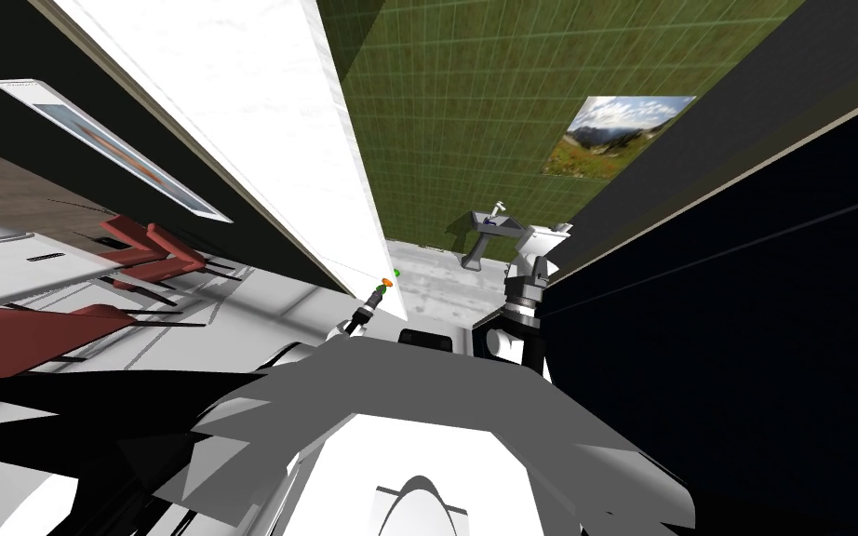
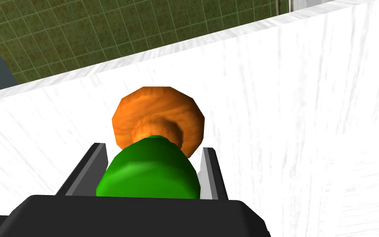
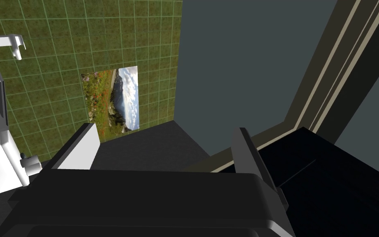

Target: Pull the door open

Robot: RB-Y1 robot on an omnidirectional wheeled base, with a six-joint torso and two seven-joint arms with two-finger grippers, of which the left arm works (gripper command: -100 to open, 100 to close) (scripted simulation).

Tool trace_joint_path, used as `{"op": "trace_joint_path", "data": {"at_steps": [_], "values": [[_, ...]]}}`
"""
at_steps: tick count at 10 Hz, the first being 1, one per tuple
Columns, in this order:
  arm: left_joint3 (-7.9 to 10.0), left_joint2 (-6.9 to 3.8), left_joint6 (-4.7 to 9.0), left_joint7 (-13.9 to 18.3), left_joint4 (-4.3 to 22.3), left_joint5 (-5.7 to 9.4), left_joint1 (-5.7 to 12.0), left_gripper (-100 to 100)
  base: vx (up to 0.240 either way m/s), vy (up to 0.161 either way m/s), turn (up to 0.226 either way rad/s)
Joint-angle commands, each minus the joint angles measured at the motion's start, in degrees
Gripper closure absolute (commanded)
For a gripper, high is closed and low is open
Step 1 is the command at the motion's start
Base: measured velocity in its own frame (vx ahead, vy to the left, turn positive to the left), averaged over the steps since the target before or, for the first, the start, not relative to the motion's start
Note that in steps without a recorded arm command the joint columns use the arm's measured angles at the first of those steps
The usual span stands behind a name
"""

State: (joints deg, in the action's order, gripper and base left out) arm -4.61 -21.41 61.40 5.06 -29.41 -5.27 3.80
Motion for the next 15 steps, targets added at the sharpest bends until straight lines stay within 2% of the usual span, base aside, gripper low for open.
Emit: {"op": "trace_joint_path", "data": {"at_steps": [1,2,4,6,9,11,12,13,14,15], "values": [[-1.15,0.34,-0.15,2.7,-0.9,0.30,-0.15,100,-0.013,0.011,0.000],[-1.85,0.26,-0.14,4.1,-0.9,0.82,0.04,100,-0.031,0.011,0.005],[-1.85,0.26,-0.14,5.1,-0.9,0.82,0.04,100,-0.025,0.009,0.000],[-3.27,0.09,-0.13,8.9,-0.7,1.86,0.42,100,-0.031,0.010,0.009],[-3.98,0.01,-0.12,12.2,-0.6,2.39,0.62,100,-0.025,0.011,-0.001],[-5.42,-0.16,-0.10,15.9,-0.4,3.44,1.01,100,-0.039,0.015,0.001],[-5.42,-0.16,-0.10,17.0,-0.4,3.44,1.01,100,-0.033,0.013,0.002],[-6.13,-0.25,-0.10,18.9,-0.3,3.97,1.21,100,-0.026,0.008,0.009],[-6.13,-0.25,-0.10,19.4,-0.3,3.97,1.21,100,-0.020,0.005,0.003],[-6.85,-0.33,-0.09,21.6,-0.3,4.49,1.40,100,-0.021,0.014,0.002]]}}
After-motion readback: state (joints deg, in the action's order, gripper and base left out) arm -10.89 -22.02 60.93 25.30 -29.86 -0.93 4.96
